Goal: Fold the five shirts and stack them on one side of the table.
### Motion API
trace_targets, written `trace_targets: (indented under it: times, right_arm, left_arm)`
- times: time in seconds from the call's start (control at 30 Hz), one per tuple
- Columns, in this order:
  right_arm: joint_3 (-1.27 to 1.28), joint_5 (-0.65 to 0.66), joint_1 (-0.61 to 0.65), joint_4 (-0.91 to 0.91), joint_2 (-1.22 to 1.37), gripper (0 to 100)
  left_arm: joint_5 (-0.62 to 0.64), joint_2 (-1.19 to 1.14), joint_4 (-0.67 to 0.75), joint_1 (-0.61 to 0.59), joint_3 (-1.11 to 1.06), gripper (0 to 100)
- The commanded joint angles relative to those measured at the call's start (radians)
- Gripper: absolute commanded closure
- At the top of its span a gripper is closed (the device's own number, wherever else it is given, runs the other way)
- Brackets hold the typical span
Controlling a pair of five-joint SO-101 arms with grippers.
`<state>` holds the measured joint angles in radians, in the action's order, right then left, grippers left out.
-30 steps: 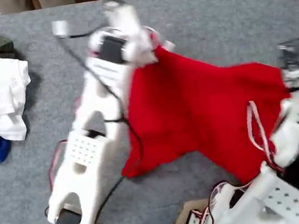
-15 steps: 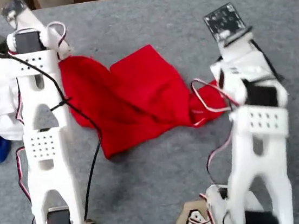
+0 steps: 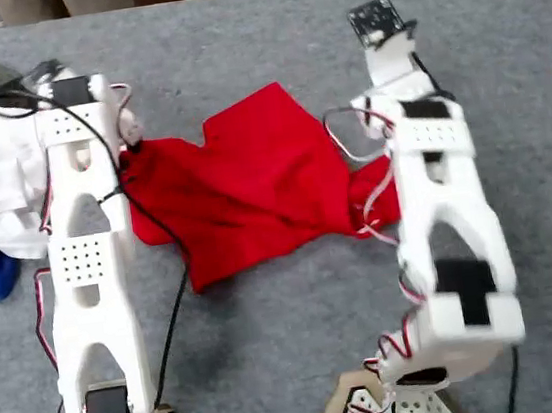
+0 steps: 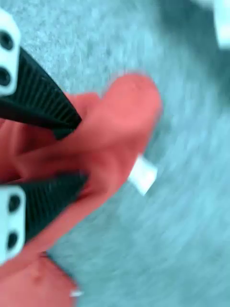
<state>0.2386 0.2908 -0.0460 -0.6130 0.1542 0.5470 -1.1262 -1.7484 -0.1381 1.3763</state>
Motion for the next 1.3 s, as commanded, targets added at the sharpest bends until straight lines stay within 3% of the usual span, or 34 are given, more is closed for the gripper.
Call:
trace_targets:
  times: [0.0,0.27,0.43,0.6,1.07,1.27]
  right_arm:
    - [-0.197,-0.051,0.056,0.006,0.145,99.2]
    - [-0.443,-0.071,0.081,-0.078,0.358,99.2]
    - [-0.464,-0.071,0.068,-0.087,0.380,99.2]
    - [-0.463,-0.071,0.070,-0.087,0.381,99.2]
    - [-0.458,-0.068,0.070,-0.087,0.381,99.2]
    - [-0.458,-0.064,0.071,-0.087,0.381,99.2]
  left_arm:
    - [0.044,0.038,-0.009,-0.017,0.008,72]
    - [0.043,0.168,0.041,-0.072,0.005,72]
    - [0.002,0.154,0.175,-0.133,-0.014,72]
    - [-0.041,0.091,0.189,-0.121,-0.048,75]
    - [-0.035,-0.018,0.144,-0.164,-0.051,77]
    - [-0.040,-0.008,0.035,-0.173,0.014,77]
